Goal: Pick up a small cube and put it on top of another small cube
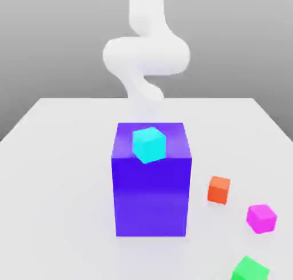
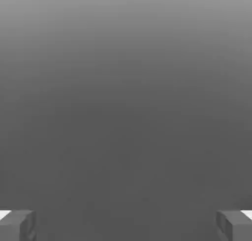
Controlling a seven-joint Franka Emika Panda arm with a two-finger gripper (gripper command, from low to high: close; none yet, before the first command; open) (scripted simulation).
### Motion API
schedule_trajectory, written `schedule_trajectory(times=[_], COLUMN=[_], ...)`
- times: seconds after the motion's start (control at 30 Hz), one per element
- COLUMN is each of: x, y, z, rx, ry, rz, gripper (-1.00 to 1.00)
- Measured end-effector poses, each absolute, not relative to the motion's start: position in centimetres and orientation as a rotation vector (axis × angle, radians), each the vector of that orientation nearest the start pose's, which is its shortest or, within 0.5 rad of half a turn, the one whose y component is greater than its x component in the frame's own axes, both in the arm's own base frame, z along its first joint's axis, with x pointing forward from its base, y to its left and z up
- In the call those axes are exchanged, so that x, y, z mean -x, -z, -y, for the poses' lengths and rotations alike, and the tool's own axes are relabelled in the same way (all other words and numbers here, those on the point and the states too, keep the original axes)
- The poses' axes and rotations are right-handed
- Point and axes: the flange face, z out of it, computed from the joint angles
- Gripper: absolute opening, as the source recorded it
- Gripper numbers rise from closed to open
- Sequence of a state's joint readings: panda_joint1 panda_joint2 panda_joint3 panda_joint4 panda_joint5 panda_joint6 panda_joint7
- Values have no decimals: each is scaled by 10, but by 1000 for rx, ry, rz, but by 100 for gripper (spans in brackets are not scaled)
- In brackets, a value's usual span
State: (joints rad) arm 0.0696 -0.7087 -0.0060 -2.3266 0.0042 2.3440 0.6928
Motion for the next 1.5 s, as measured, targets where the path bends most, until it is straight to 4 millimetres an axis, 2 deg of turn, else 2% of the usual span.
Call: schedule_trajectory(times=[0.07,0.17,0.27,0.37,0.53,0.67,0.8,0.97,1.0,1.23,1.4,1.43,1.5], x=[-405,-430,-444,-447,-429,-389,-353,-345,-344,-344,-344,-350,-381], y=[-632,-576,-517,-457,-356,-277,-204,-141,-132,-130,-181,-189,-200], z=[-47,-83,-122,-161,-218,-265,-278,-280,-280,-280,-280,-278,-269], rx=[2679,2803,2893,2950,2965,2886,2779,2749,2748,2748,2748,2768,2849], ry=[883,780,673,561,365,197,35,1,0,-2,-3,-2,-3], rz=[-667,-403,-124,168,670,1113,1453,1522,1523,1524,1524,1489,1325], gripper=[0,0,0,0,0,0,0,0,-100,-100,-100,-100,-100])
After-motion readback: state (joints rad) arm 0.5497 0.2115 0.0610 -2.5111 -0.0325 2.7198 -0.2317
